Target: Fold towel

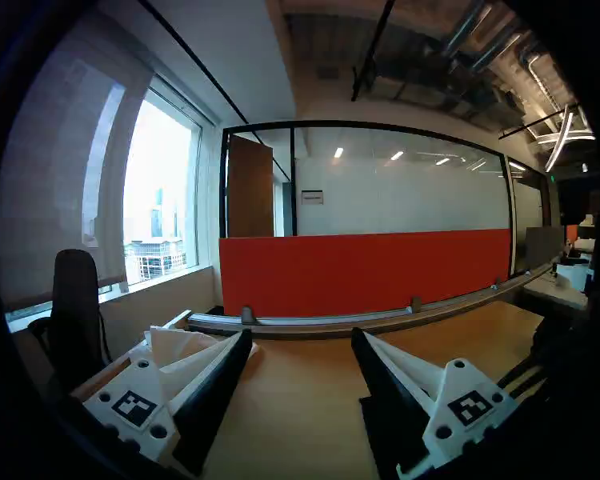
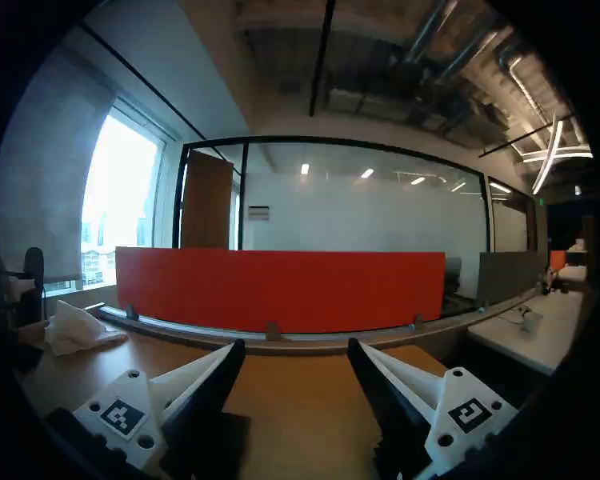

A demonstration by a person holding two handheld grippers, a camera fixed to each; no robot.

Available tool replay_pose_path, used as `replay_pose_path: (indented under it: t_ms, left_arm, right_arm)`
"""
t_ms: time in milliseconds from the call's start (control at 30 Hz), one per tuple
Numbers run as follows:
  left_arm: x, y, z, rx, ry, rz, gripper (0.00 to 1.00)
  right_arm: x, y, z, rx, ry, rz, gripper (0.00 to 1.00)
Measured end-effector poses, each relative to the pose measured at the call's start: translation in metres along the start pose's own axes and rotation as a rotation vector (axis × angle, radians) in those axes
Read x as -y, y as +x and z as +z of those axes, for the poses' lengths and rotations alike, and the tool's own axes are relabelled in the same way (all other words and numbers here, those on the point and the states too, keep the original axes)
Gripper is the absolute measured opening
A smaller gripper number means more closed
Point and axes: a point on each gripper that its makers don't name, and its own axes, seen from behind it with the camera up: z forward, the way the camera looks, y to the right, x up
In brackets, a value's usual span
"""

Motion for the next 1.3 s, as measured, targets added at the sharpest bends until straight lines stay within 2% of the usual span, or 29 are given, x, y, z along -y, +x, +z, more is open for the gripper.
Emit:
replay_pose_path:
  t_ms: [267,567,900,1300]
  left_arm:
    - [-0.008,-0.003,-0.002,0.051,-0.042,0.013,0.92]
    - [-0.024,-0.014,-0.003,0.129,-0.139,0.071,0.92]
    - [-0.044,-0.021,-0.003,0.175,-0.233,0.112,0.92]
    - [-0.074,-0.049,-0.006,0.237,-0.343,0.142,0.92]
  right_arm:
    - [0.012,0.009,-0.003,0.045,0.047,-0.031,0.99]
    - [0.040,0.007,-0.007,0.114,0.171,-0.099,1.00]
    - [0.067,-0.015,-0.013,0.211,0.317,-0.152,1.00]
    - [0.088,-0.039,-0.020,0.285,0.445,-0.219,1.00]
